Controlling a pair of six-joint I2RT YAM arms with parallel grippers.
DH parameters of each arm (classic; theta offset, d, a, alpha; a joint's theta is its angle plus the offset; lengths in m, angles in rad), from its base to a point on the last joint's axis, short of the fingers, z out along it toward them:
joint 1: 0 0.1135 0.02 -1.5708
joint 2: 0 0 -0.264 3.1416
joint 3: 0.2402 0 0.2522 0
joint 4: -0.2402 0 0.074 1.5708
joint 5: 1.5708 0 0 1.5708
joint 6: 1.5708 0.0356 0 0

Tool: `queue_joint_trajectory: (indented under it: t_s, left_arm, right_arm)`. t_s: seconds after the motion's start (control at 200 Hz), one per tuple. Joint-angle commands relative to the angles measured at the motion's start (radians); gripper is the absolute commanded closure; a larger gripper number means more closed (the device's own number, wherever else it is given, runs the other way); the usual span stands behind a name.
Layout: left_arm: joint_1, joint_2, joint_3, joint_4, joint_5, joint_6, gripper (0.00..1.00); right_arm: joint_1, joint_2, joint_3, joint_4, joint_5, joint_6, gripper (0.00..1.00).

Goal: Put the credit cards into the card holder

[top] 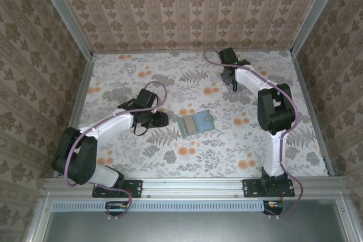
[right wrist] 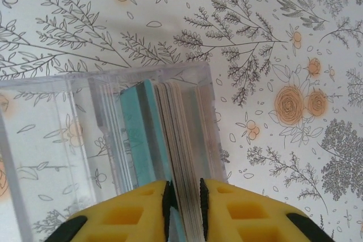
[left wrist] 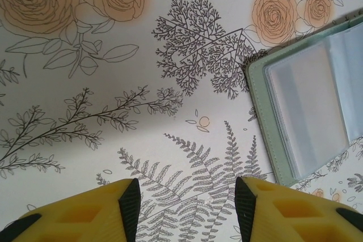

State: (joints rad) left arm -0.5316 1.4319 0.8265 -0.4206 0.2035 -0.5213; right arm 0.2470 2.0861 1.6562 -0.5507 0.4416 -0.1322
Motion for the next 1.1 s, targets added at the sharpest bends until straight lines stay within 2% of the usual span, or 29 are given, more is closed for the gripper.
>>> queue_joint_trajectory:
  t_s: [0.0, 0.1, 0.38, 0.445, 0.575, 0.83, 0.955, 1.09]
  left_arm:
    - [-0.01, 0.01, 0.044, -0.036, -0.027, 0.028, 0.51]
    - [-0.013, 0.007, 0.065, -0.058, -0.028, 0.038, 0.51]
    - [-0.016, 0.017, 0.05, -0.028, -0.015, 0.027, 0.51]
    - [-0.016, 0.026, 0.056, -0.033, -0.008, 0.026, 0.51]
    - [-0.018, 0.025, 0.052, -0.008, 0.026, 0.026, 0.51]
    - [-0.021, 0.038, 0.044, 0.027, 0.071, 0.024, 0.51]
    - [-0.024, 0.029, 0.026, 0.078, 0.106, 0.006, 0.51]
    - [-0.03, 0.019, 0.004, 0.155, 0.126, -0.005, 0.51]
  right_arm:
    - [0.0, -0.025, 0.038, -0.053, 0.012, 0.003, 0.83]
    - [0.007, -0.027, 0.043, -0.059, -0.003, 0.002, 0.88]
    - [0.017, -0.055, 0.056, -0.085, -0.03, 0.025, 0.94]
    - [0.018, -0.073, 0.058, -0.107, -0.06, 0.048, 1.0]
    - [0.017, -0.158, -0.006, -0.063, -0.147, 0.092, 1.0]
    - [0.017, -0.254, -0.032, -0.099, -0.281, 0.184, 1.0]
    - [0.015, -0.314, -0.018, -0.19, -0.45, 0.345, 1.0]
    - [0.005, -0.375, -0.096, -0.167, -0.763, 0.463, 1.0]
